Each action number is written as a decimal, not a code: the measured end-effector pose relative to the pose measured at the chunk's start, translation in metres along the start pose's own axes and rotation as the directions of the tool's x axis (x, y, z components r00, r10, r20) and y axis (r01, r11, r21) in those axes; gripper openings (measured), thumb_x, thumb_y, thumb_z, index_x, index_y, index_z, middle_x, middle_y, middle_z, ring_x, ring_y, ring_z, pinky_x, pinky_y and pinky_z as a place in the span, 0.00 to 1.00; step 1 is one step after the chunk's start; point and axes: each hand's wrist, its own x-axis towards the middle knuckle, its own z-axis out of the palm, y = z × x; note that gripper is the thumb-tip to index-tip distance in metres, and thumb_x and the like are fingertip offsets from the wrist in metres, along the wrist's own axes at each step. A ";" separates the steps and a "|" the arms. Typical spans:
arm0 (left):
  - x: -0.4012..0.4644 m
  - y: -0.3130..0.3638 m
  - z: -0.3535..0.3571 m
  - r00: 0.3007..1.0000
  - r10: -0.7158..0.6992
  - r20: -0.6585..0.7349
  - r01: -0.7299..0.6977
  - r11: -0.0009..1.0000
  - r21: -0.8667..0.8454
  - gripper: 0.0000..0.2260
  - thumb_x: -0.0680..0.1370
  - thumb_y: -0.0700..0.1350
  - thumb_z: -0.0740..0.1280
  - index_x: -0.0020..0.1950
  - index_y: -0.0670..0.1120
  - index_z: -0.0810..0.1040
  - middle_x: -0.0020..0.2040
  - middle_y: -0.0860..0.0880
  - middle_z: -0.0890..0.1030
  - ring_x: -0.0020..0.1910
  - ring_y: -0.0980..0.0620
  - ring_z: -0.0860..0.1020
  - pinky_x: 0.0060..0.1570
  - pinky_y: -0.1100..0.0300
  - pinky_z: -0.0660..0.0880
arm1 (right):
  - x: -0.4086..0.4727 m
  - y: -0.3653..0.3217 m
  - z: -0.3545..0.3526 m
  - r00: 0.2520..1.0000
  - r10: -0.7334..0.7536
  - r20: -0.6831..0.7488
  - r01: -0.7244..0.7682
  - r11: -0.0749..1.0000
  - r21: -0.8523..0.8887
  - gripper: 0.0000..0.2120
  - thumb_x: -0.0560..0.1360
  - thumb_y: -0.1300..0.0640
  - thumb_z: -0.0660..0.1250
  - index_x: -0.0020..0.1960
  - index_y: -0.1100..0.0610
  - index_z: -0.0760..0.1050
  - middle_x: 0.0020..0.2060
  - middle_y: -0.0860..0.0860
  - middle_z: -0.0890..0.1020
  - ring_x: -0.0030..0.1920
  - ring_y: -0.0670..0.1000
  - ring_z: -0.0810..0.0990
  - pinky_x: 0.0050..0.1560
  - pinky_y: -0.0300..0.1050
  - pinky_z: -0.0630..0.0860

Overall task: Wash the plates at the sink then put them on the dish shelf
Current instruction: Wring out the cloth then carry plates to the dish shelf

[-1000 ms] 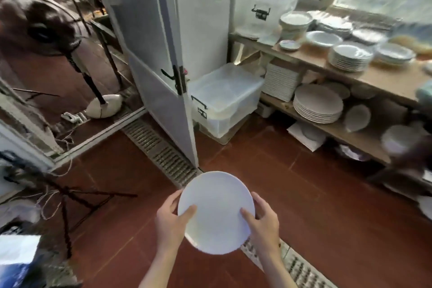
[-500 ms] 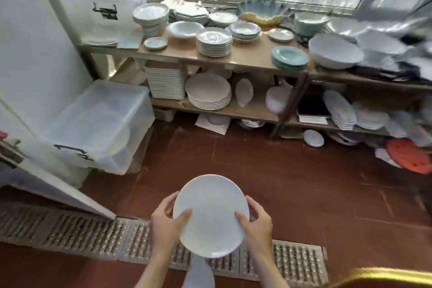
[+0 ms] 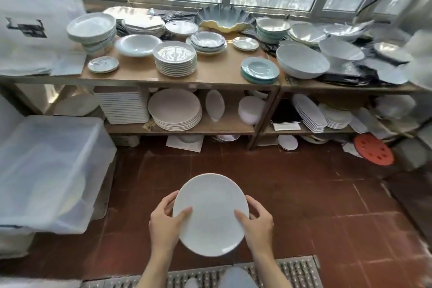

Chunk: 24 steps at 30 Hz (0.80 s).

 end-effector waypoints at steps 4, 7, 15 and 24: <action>0.038 0.014 0.028 0.999 -0.015 0.029 0.015 1.000 0.005 0.23 0.69 0.40 0.82 0.61 0.55 0.84 0.51 0.57 0.87 0.50 0.61 0.85 0.53 0.47 0.83 | 0.042 -0.014 0.006 0.999 0.022 -0.043 -0.021 1.000 0.012 0.26 0.70 0.67 0.78 0.67 0.56 0.81 0.56 0.47 0.85 0.54 0.48 0.86 0.58 0.52 0.84; 0.071 0.026 0.053 0.999 -0.024 0.029 0.023 1.000 0.014 0.23 0.69 0.43 0.82 0.62 0.56 0.84 0.53 0.58 0.87 0.52 0.60 0.85 0.54 0.47 0.83 | 0.083 -0.025 0.012 0.997 0.044 -0.056 -0.043 0.999 0.012 0.26 0.70 0.66 0.79 0.67 0.56 0.81 0.55 0.44 0.85 0.54 0.49 0.86 0.58 0.54 0.84; 0.178 0.076 0.138 0.998 -0.063 -0.009 0.064 0.998 0.010 0.23 0.69 0.44 0.82 0.62 0.56 0.84 0.52 0.59 0.87 0.52 0.61 0.84 0.56 0.45 0.83 | 0.226 -0.077 0.028 1.000 0.022 -0.014 -0.021 1.000 0.009 0.25 0.70 0.65 0.79 0.67 0.55 0.81 0.58 0.47 0.85 0.55 0.49 0.86 0.57 0.47 0.84; 0.280 0.151 0.223 0.998 -0.059 -0.038 0.057 0.997 -0.052 0.23 0.70 0.39 0.81 0.60 0.56 0.83 0.52 0.56 0.88 0.51 0.55 0.86 0.55 0.43 0.83 | 0.370 -0.148 0.036 0.999 -0.043 0.028 0.041 0.998 0.045 0.25 0.70 0.65 0.80 0.65 0.55 0.82 0.58 0.47 0.86 0.51 0.42 0.86 0.54 0.40 0.83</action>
